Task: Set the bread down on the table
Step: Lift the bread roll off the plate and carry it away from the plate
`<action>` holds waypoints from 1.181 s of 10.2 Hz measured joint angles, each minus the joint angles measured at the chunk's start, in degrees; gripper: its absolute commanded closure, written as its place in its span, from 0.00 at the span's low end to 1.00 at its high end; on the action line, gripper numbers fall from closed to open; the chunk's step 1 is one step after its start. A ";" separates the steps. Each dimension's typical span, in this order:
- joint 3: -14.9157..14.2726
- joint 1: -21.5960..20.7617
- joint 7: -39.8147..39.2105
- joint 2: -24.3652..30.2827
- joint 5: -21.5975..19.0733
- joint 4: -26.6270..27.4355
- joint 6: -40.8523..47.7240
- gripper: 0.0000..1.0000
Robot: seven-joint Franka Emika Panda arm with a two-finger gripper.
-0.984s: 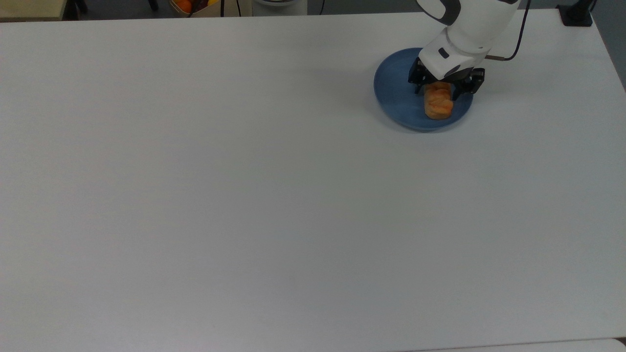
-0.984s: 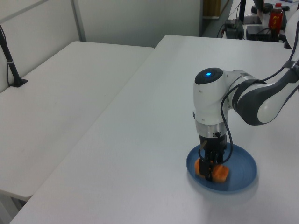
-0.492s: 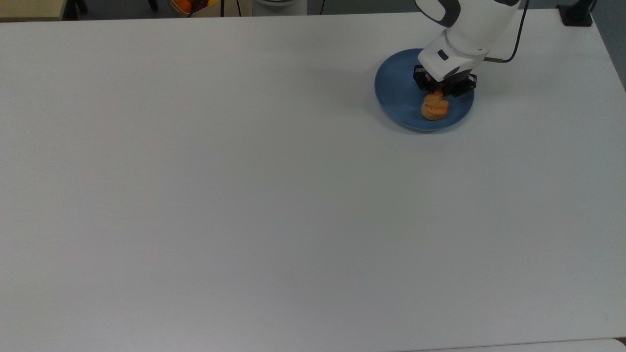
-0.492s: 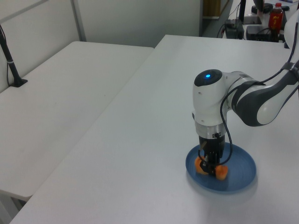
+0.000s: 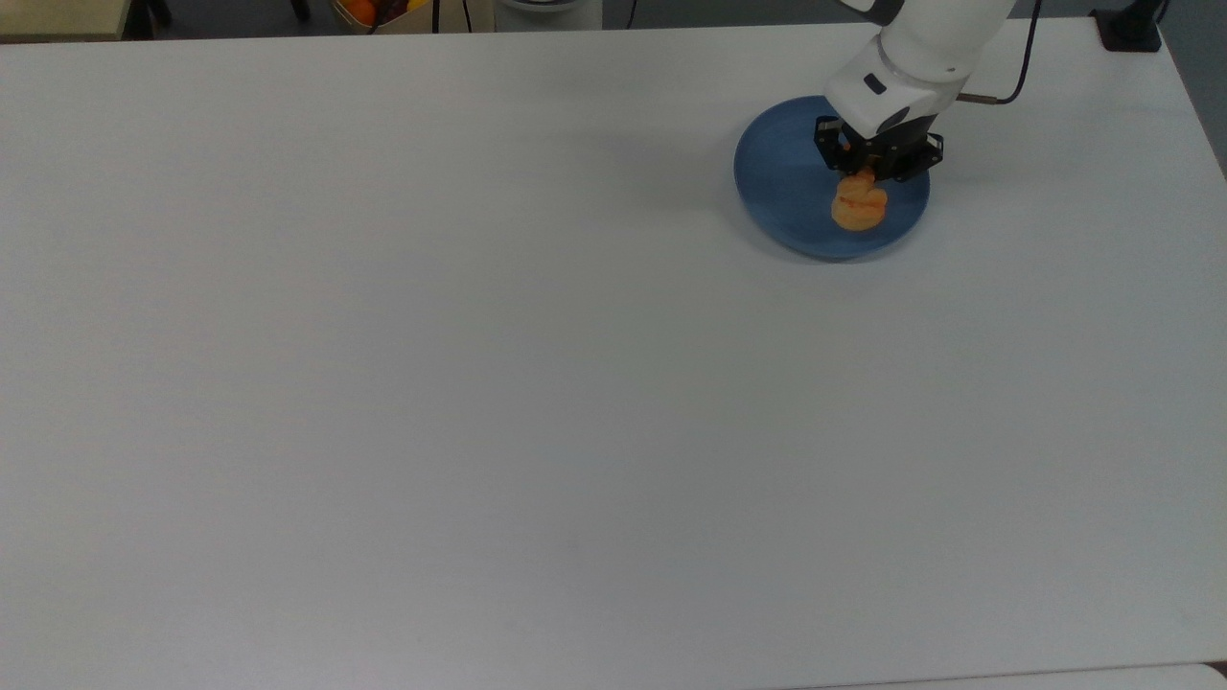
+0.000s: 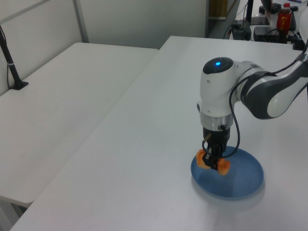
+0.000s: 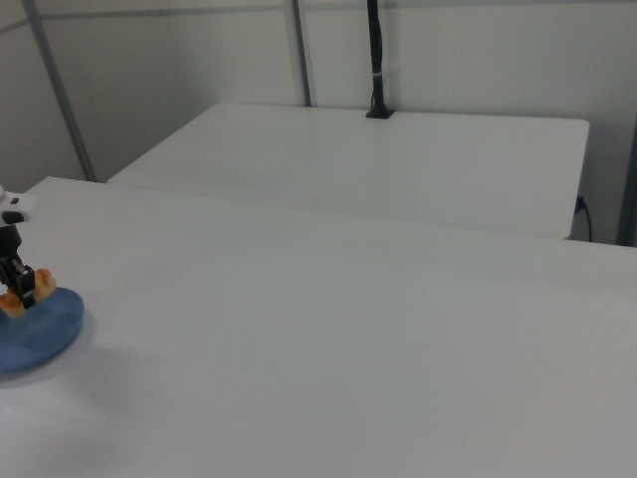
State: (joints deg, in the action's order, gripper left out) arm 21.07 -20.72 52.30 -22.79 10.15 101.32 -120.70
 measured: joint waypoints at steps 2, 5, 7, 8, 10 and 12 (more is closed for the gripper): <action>-0.03 1.07 -0.57 2.59 0.20 -0.15 2.36 1.00; -0.06 4.16 -5.35 9.02 0.13 -2.49 10.51 1.00; -0.09 6.55 -9.31 12.50 -0.62 -4.53 15.36 1.00; -0.14 7.71 -11.62 13.69 -1.21 -5.50 18.04 1.00; -1.81 9.81 -18.09 15.52 -2.64 -6.83 22.88 1.00; -7.62 10.83 -27.05 16.45 -3.24 -6.86 24.02 1.00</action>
State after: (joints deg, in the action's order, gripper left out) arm 13.45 -9.90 25.25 -6.34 6.91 94.46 -96.68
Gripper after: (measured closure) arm 0.859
